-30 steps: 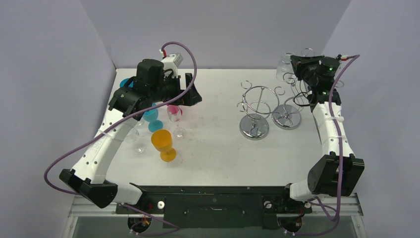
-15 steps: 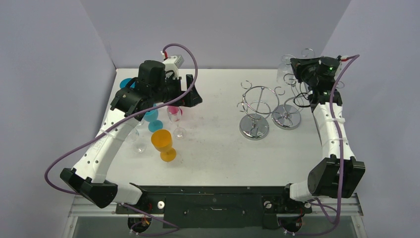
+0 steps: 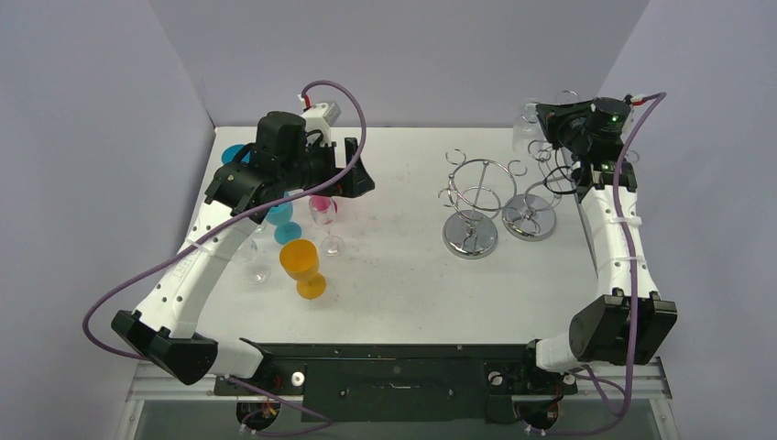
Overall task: Take the wine glass off the wine glass rack
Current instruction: Pick up the wine glass from the wine rack.
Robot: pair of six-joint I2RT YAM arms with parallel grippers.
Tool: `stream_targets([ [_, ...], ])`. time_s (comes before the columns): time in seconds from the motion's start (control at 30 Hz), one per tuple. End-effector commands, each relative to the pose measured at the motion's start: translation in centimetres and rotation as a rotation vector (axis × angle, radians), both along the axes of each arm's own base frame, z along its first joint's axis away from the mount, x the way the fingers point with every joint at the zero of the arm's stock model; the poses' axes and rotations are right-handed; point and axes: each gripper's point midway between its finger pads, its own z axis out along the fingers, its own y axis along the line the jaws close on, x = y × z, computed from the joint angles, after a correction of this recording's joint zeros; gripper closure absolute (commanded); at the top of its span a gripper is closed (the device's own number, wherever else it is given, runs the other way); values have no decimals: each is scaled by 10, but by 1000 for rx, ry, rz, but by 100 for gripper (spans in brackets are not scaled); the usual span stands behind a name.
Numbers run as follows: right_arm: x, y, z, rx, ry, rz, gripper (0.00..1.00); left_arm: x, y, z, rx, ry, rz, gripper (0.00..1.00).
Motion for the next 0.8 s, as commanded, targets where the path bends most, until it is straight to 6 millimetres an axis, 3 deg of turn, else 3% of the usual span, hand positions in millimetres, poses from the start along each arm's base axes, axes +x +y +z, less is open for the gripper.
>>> stream_targets([
  [0.0, 5, 2, 72, -24, -211, -3, 100, 0, -2, 19, -33, -80, -22, 14],
  [0.3, 20, 5, 64, -19, -187, 5, 100, 1, 1, 18, -32, -81, -14, 14],
  [0.77, 26, -1, 59, -29, -175, -31, 100, 3, 2, 18, -34, -80, -15, 14],
])
